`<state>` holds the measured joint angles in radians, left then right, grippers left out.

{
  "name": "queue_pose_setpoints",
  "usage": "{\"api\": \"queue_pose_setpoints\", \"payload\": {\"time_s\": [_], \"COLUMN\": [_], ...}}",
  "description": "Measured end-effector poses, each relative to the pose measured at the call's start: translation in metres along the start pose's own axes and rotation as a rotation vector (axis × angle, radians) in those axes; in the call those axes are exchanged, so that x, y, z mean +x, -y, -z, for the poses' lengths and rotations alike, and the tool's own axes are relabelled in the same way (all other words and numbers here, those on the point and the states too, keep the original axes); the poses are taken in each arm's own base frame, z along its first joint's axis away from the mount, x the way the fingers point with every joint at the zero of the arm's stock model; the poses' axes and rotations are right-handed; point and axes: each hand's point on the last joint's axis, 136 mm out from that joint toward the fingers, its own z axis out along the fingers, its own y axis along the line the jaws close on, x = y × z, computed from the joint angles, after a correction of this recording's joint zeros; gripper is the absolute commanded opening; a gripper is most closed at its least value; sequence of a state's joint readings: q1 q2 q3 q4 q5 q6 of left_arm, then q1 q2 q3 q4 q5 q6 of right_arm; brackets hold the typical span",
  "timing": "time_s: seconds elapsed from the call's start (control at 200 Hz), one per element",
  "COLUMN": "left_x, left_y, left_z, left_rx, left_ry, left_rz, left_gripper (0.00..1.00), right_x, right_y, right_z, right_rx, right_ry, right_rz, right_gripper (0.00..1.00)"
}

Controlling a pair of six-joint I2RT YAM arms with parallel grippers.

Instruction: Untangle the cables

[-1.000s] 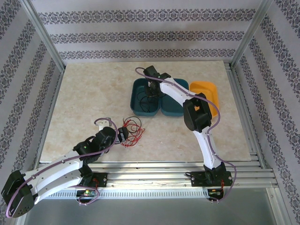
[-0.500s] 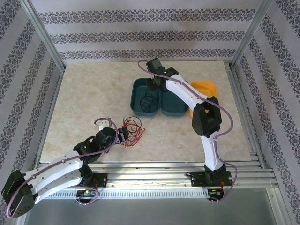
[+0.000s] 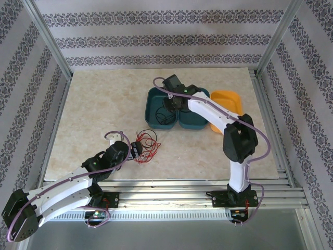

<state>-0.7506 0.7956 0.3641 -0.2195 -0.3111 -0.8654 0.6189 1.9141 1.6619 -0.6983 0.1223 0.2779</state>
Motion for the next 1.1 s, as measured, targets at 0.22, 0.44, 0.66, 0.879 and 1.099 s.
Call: {"api": "queue_pose_setpoints", "payload": {"time_s": [0.22, 0.44, 0.66, 0.879, 1.099], "left_x": [0.001, -0.002, 0.002, 0.008, 0.013], "left_y": [-0.003, -0.010, -0.018, -0.016, -0.014], "left_z": [-0.003, -0.006, -0.012, -0.016, -0.020], "left_rx": [-0.017, -0.037, -0.033, -0.009, 0.001], "left_ry": [-0.005, 0.003, -0.003, -0.023, -0.041], "left_rz": [0.002, 0.027, 0.074, 0.089, 0.089], "left_gripper": [0.90, 0.85, 0.81, 0.76, 0.74], "right_x": [0.039, 0.092, 0.109, 0.106, 0.102], "right_y": [-0.032, -0.064, -0.090, -0.107, -0.116], "right_z": [0.035, 0.036, 0.031, 0.010, -0.005], "right_rx": [-0.091, -0.186, -0.233, -0.237, -0.240], "right_ry": [0.009, -0.071, -0.109, -0.145, -0.163], "right_rz": [0.013, 0.012, 0.031, 0.048, 0.055], "right_gripper": [0.34, 0.32, 0.31, 0.31, 0.30]}}
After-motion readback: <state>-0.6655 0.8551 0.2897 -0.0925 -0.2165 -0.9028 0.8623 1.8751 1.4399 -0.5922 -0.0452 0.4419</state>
